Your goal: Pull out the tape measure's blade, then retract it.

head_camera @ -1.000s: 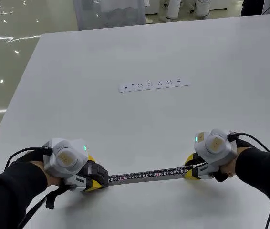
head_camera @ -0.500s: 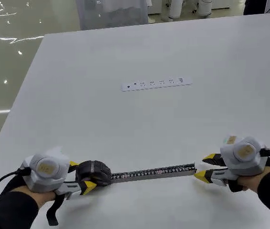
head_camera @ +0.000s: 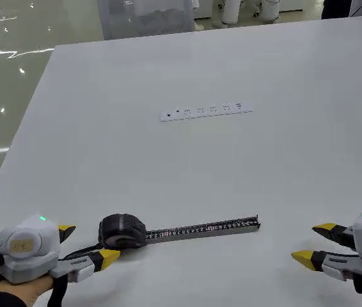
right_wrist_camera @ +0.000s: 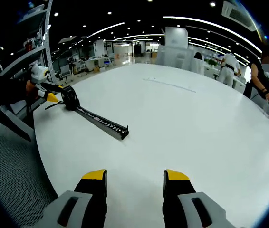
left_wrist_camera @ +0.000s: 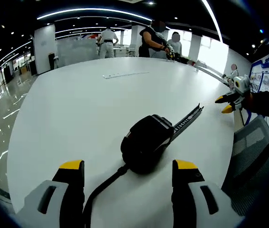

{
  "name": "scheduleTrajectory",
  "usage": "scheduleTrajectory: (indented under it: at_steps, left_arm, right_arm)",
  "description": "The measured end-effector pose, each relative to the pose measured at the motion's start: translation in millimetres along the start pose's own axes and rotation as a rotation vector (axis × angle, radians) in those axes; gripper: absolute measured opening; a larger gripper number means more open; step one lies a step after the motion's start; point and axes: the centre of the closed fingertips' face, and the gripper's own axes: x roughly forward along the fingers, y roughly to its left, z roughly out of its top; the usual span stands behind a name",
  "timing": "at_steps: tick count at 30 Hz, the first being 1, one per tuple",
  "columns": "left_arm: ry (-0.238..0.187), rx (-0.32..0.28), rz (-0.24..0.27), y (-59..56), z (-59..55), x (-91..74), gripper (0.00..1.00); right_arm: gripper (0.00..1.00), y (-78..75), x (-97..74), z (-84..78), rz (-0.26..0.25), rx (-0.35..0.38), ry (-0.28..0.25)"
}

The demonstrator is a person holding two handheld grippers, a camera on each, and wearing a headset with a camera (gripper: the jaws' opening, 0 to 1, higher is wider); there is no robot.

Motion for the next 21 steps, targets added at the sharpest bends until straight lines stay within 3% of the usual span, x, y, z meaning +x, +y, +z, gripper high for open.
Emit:
scheduleTrajectory:
  at_steps: [4, 7, 12, 16, 21]
  left_arm:
    - [-0.013, -0.014, 0.009, 1.6, -4.9, -5.4, 0.77]
    - [-0.044, -0.019, 0.009, -3.6, -0.8, -11.6, 0.78]
    - [0.006, 0.032, 0.016, -1.7, -13.9, -17.7, 0.84]
    - [0.014, 0.013, 0.009, 3.8, -21.0, -23.6, 0.91]
    - [0.002, 0.009, -0.014, 3.1, -26.6, -28.1, 0.99]
  right_arm:
    - [0.51, -1.8, -9.1, -0.4, -0.002, 0.001, -0.009]
    - [0.56, -5.5, -9.4, -8.8, -0.004, -0.028, 0.017]
    - [0.64, -4.5, -14.1, -9.0, -0.006, 0.091, 0.011]
    - [0.69, -14.0, -21.6, -12.0, -0.034, 0.053, 0.017]
    - [0.80, -18.8, -28.7, -16.7, -0.050, 0.072, 0.020]
